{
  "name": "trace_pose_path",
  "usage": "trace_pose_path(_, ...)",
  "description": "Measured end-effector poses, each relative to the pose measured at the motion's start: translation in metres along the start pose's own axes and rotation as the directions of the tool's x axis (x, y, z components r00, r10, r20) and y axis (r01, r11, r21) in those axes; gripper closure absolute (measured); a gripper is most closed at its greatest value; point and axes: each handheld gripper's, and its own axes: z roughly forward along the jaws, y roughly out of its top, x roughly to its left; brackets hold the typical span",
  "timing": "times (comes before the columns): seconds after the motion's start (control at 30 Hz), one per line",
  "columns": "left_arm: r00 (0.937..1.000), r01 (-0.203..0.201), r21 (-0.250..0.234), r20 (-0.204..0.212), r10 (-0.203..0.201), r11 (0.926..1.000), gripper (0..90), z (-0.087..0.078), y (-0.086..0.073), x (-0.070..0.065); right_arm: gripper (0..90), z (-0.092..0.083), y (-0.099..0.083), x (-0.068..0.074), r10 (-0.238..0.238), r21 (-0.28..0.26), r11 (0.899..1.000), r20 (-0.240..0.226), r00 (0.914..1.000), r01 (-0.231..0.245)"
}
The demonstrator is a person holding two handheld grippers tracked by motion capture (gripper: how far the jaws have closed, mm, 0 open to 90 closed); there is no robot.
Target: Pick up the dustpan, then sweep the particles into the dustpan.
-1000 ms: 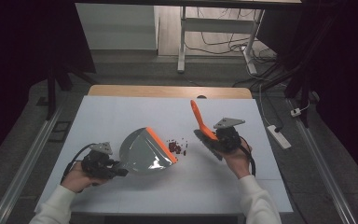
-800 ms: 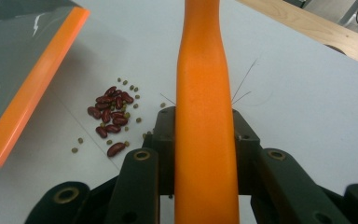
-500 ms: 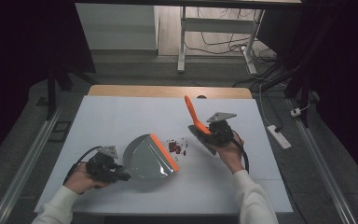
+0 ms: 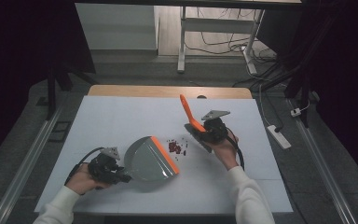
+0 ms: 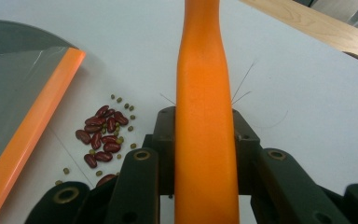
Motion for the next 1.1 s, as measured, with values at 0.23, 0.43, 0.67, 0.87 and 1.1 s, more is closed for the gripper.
trace_pose_path(0.23,1.0,0.009,0.002,0.0,-0.009,1.0,61.3,0.001,0.0,0.0,70.4,0.006,0.006,0.003,-0.023,0.005,1.0,0.009,0.9997,0.023)
trace_pose_path(0.43,0.9999,0.011,-0.001,-0.005,-0.011,0.9999,61.4,0.0,0.0,0.0,70.4,0.012,0.006,0.005,-0.032,0.021,0.999,0.009,0.9995,0.031)
trace_pose_path(0.67,0.9999,0.016,0.006,-0.005,-0.016,0.9998,61.3,0.001,0.001,0.001,70.3,0.016,0.006,0.007,-0.034,0.032,0.999,0.006,0.9994,0.033)
trace_pose_path(0.87,0.9998,0.019,0.007,-0.004,-0.019,0.9998,61.3,0.002,0.001,0.001,70.3,0.019,0.005,0.006,-0.032,0.044,0.999,0.014,0.9994,0.032)
trace_pose_path(1.1,0.9997,0.025,0.014,0.0,-0.025,0.9996,61.3,0.005,0.002,0.001,70.4,0.025,0.003,0.007,-0.026,0.067,0.997,0.021,0.9995,0.024)
